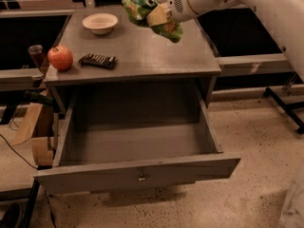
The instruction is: Place green rice chip bag into top drawer
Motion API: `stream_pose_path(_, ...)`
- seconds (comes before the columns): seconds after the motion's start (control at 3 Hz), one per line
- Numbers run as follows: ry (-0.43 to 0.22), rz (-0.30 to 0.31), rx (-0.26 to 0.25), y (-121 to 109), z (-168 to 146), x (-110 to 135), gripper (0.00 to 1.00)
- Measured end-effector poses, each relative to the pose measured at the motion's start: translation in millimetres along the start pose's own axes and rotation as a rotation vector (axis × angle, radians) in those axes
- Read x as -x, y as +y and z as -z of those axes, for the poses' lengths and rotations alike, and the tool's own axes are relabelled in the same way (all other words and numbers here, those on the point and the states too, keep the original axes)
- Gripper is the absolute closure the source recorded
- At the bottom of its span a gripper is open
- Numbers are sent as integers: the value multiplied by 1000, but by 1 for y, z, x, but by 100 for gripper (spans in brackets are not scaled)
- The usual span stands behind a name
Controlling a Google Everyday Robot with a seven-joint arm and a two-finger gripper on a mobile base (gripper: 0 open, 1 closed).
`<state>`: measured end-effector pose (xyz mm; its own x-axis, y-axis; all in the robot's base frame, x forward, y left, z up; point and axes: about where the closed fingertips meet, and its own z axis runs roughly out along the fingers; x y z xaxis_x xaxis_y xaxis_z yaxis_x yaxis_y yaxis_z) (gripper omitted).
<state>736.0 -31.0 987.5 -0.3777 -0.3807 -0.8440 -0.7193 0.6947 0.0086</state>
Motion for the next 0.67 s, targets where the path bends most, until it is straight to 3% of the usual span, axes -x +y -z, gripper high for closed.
stream_pose_path(0.33, 0, 0, 1, 0, 0, 0, 100)
stream_pose_path(0.67, -27, -27, 69, 11, -10, -5, 100)
